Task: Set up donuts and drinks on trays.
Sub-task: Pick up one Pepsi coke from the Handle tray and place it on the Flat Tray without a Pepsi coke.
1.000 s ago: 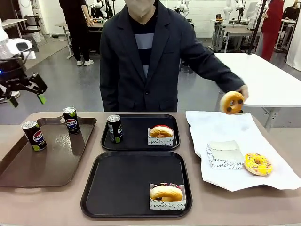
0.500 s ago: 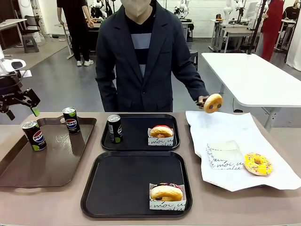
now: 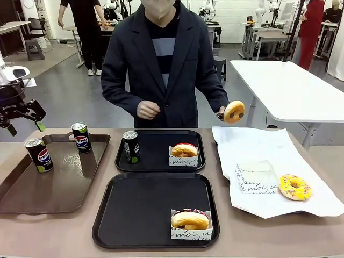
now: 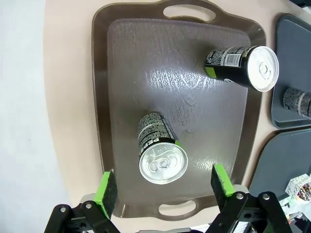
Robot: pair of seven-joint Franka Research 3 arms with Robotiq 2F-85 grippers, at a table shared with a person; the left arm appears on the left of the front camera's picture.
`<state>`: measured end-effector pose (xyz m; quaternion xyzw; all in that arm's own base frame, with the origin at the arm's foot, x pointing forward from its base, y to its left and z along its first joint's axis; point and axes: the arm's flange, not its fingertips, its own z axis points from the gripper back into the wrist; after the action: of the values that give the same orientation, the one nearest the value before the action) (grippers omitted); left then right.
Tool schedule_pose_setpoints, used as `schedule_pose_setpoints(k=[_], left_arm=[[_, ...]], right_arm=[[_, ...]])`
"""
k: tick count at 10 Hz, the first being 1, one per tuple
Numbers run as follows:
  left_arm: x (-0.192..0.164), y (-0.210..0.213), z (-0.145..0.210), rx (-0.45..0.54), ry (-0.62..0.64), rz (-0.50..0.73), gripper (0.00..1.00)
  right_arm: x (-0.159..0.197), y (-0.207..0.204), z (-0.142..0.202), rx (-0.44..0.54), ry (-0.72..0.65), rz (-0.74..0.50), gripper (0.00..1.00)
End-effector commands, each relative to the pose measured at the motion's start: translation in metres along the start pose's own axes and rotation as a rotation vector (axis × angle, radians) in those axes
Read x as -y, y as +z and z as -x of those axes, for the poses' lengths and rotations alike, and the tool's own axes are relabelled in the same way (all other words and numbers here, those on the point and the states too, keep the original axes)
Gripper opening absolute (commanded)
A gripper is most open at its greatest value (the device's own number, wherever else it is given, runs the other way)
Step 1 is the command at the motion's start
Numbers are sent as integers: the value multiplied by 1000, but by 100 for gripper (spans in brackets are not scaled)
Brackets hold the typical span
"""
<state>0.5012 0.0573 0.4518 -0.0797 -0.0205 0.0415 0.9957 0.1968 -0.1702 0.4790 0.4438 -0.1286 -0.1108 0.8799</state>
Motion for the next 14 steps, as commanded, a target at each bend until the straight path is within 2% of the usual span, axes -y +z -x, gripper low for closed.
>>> schedule_pose_setpoints(k=[1,4,14], left_arm=[[0,1,4,1,12,1,100],[5,-15,6,-7,-31,-58,100],[11,-60,-2,-63,-60,-127,100]], right_arm=[[0,0,0,5,17,-19,100],[0,0,0,5,17,-19,100],[0,0,0,5,17,-19,100]])
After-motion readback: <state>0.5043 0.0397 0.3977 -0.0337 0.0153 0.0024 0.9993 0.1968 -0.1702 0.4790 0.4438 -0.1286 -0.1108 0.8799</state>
